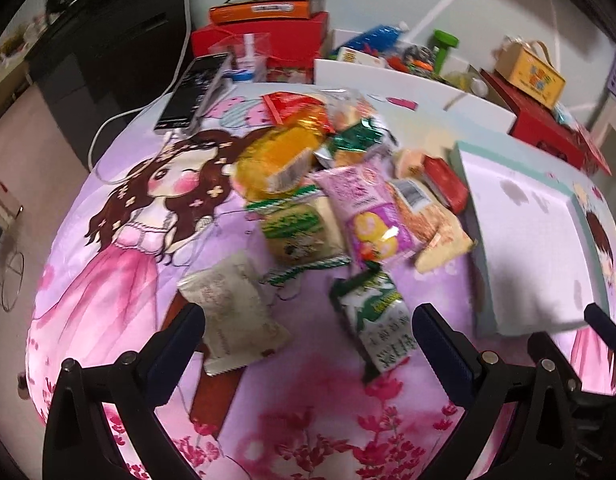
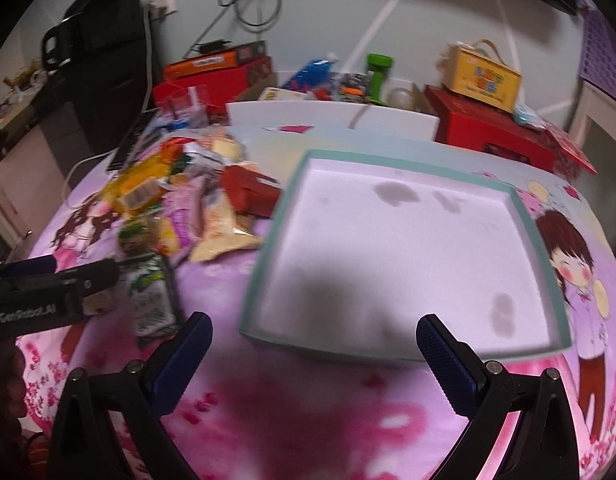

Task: Organize snacks
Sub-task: 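Grasp the cream snack packet with the left tool while the right tool grasps the BISCUIT packet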

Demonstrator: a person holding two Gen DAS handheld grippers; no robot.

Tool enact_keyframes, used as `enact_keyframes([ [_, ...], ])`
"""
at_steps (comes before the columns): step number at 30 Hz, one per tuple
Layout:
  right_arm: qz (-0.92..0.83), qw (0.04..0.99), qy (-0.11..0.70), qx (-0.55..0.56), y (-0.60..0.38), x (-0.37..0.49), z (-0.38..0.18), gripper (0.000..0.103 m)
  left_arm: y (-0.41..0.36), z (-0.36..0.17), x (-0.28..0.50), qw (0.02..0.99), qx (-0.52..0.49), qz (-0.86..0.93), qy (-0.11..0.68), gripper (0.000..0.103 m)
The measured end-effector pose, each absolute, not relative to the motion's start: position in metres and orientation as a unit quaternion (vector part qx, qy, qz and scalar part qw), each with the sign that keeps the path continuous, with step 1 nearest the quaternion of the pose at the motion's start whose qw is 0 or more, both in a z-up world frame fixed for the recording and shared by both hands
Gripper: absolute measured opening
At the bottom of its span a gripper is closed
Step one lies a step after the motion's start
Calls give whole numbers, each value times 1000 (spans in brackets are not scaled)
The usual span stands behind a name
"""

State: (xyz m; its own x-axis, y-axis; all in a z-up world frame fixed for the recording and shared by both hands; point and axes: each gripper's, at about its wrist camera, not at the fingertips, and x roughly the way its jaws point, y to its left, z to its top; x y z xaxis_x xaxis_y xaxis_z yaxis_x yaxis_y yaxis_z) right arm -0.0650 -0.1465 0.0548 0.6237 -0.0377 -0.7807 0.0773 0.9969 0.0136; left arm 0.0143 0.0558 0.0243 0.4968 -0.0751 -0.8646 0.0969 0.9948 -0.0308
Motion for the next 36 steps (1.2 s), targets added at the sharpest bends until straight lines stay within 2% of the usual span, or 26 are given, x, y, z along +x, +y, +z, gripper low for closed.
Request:
enact_keyframes([
  [11,64,905,420,-9,-82,-46,47,103,111,9,30,850,-84,1,521,103],
  [22,108,888,446,-26,-44,-24,19,101,124,-23,46,815,-117,22,567,103],
  [25,110,883,455,-27,-40,-18,12,94,124,-30,49,808,-111,33,578,103],
  [31,112,879,463,-20,-39,-11,4,89,119,-40,51,801,-96,37,590,103],
  [36,111,876,470,-18,-38,-9,-1,85,115,-41,50,800,-87,42,592,91],
])
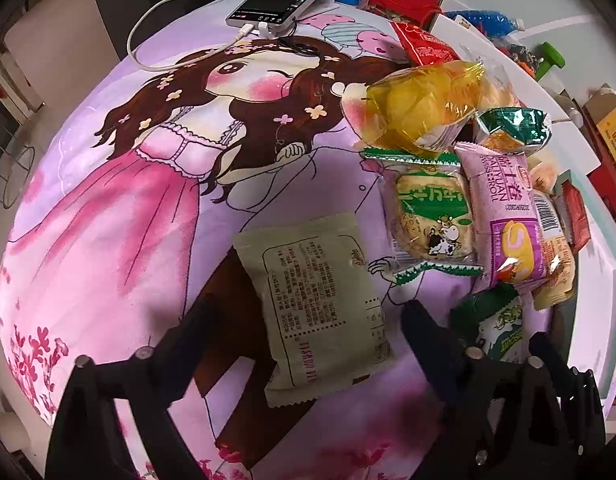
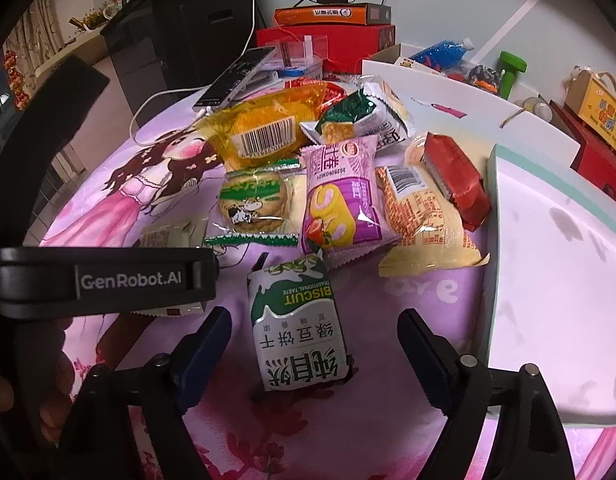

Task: Organize snacks
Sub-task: 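Grasp the cream snack packet with the left tool while the right tool grasps the BISCUIT packet, then carry the cream packet with the left tool while the right tool carries the BISCUIT packet to the tray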

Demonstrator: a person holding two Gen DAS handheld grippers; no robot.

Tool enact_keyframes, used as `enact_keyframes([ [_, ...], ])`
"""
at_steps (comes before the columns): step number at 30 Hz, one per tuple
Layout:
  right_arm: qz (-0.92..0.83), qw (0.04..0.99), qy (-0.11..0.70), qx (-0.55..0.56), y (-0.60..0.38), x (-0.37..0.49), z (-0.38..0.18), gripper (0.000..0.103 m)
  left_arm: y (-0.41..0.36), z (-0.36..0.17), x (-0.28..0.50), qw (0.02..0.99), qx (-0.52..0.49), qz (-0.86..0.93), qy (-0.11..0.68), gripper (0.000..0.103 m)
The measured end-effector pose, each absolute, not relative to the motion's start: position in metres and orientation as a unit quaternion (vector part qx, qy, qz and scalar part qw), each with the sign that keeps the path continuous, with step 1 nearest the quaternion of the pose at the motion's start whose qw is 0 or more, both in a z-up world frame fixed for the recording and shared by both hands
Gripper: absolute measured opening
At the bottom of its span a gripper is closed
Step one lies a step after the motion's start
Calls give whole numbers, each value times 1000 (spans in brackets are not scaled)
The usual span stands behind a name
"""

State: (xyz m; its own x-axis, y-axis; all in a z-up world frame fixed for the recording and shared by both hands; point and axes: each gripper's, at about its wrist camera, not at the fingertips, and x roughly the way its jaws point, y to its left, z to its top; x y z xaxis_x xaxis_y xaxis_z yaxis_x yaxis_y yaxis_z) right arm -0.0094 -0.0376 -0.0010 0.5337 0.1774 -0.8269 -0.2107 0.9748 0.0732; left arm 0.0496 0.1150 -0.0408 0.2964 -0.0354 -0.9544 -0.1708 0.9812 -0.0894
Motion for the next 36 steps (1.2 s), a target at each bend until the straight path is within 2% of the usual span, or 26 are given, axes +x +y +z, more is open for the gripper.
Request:
enact_keyframes([
  [6,111,871,479,-1,-40,-7,-6,78,112,-34,50,803,-88,41,588,71],
  [8,113,871,479,3,-40,-8,-5,78,112,-31,49,805,-89,37,586,59],
  [18,105,872,478,23,-46,-6,-4,78,112,-29,48,805,-89,36,585,58],
  [23,110,873,476,-1,-40,-6,-5,68,109,-30,50,804,-81,37,587,58],
  [25,124,869,480,2,-38,-6,-6,53,109,-30,49,804,-78,37,588,58],
  [26,130,867,481,5,-37,-7,-7,50,108,-30,49,804,-76,37,588,58],
  [36,136,866,481,17,-39,-10,-7,45,110,-24,42,806,-79,31,585,56],
])
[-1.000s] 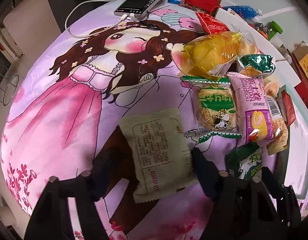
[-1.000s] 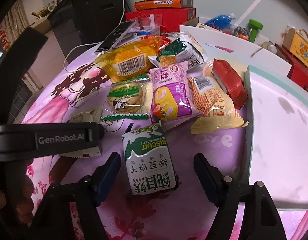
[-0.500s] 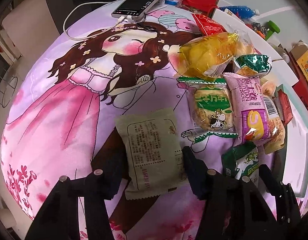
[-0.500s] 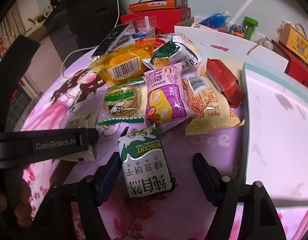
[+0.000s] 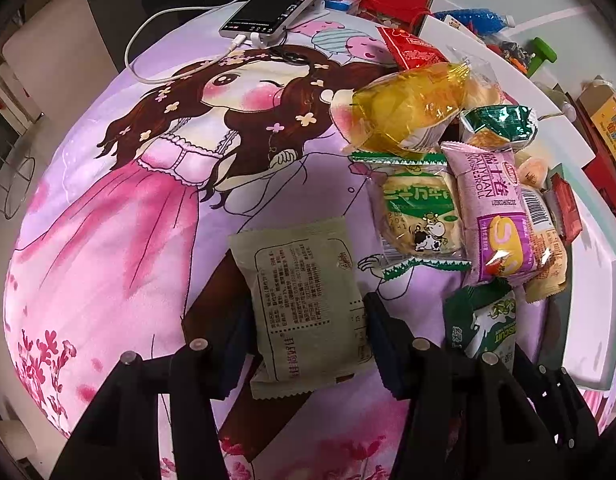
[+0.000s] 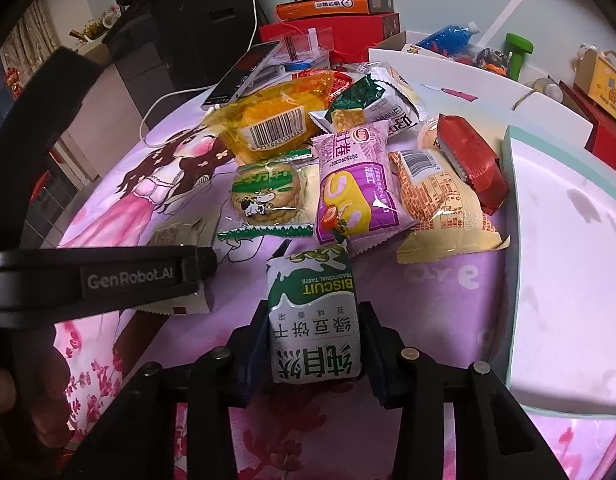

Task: Organize snacks
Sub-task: 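Carry the cream packet with the left tool while the right tool carries the BISCUIT packet to the tray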

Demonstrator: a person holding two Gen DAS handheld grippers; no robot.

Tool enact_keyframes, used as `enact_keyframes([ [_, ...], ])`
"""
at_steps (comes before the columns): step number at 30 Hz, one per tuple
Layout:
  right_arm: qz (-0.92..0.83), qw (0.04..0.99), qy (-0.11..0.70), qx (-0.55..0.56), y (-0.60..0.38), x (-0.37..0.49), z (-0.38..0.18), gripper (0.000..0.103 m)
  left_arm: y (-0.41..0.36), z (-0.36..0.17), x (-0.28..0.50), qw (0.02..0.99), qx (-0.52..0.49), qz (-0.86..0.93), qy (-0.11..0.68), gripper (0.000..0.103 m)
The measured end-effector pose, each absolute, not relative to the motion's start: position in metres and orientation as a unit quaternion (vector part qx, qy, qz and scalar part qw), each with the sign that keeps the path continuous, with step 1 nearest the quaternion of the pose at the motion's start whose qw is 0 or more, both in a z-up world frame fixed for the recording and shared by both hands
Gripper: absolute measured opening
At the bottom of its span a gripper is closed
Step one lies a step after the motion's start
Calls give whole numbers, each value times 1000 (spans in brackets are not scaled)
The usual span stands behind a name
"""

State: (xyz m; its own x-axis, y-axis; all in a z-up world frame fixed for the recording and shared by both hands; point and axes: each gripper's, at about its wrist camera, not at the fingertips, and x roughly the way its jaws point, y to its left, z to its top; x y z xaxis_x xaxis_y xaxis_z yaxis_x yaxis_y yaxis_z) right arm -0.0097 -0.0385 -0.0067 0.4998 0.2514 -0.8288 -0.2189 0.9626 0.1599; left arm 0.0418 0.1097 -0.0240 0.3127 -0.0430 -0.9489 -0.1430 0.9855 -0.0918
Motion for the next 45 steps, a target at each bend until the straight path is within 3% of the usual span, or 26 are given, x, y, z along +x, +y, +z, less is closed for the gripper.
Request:
enact_keyframes([
  [22,136,873,466,43,-61,-30,27,43,106,24,17,831,-84,14,549,56],
  [31,77,888,446,74,-120,-25,59,43,89,34,18,839,-63,-3,540,56],
  [45,-32,893,430,127,-220,-14,64,43,25,45,24,841,-21,-78,535,56],
])
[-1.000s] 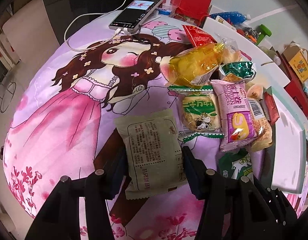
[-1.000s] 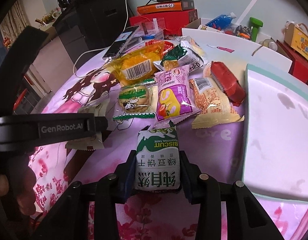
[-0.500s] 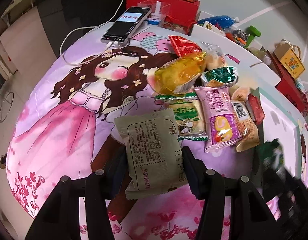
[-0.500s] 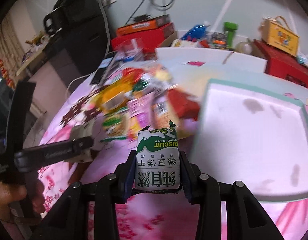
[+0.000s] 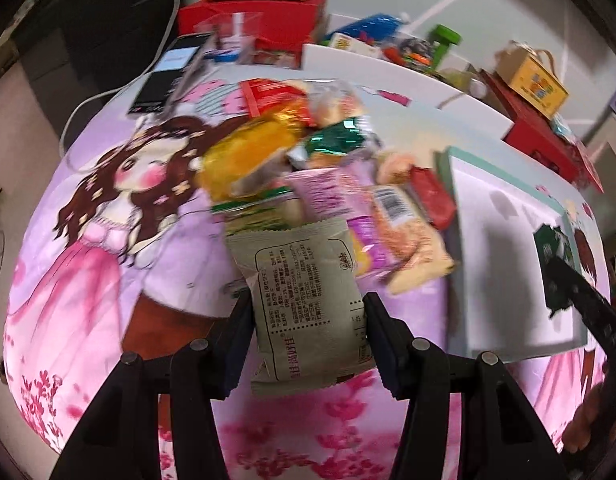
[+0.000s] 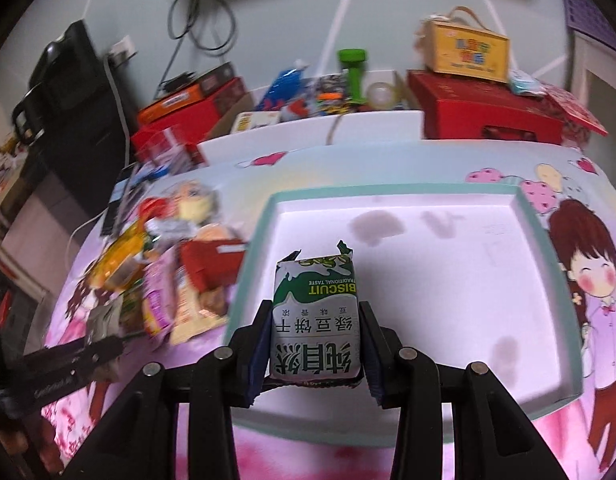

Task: Organize snacks
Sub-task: 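Carry the cream packet with the left tool while the right tool carries the BISCUIT packet to the tray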

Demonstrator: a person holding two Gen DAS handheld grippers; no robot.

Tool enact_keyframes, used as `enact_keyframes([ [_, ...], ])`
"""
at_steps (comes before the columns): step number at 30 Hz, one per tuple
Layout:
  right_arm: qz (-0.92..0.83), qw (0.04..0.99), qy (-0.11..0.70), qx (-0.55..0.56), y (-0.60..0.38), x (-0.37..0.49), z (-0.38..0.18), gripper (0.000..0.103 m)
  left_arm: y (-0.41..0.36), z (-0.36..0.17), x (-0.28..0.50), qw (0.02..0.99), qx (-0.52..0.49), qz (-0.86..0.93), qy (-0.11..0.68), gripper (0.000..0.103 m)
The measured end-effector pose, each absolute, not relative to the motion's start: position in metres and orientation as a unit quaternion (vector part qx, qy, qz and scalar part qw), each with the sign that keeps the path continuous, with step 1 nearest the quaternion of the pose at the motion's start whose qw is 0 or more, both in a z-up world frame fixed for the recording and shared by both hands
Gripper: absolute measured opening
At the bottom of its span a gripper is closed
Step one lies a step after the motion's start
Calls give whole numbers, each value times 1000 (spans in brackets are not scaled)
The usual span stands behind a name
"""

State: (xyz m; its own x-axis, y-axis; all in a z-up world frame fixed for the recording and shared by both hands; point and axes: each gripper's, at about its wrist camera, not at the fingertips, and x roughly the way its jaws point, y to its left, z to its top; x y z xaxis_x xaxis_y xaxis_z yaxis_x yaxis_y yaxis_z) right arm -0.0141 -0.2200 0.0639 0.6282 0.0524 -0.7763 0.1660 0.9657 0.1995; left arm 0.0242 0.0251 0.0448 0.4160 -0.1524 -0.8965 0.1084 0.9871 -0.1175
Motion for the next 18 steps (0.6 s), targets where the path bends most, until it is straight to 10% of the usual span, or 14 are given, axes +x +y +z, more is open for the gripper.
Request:
enact_keyframes([
  [18,-89,894,404,172,-314,-20,71,43,-98,73,55,837,54,-164,520,56],
])
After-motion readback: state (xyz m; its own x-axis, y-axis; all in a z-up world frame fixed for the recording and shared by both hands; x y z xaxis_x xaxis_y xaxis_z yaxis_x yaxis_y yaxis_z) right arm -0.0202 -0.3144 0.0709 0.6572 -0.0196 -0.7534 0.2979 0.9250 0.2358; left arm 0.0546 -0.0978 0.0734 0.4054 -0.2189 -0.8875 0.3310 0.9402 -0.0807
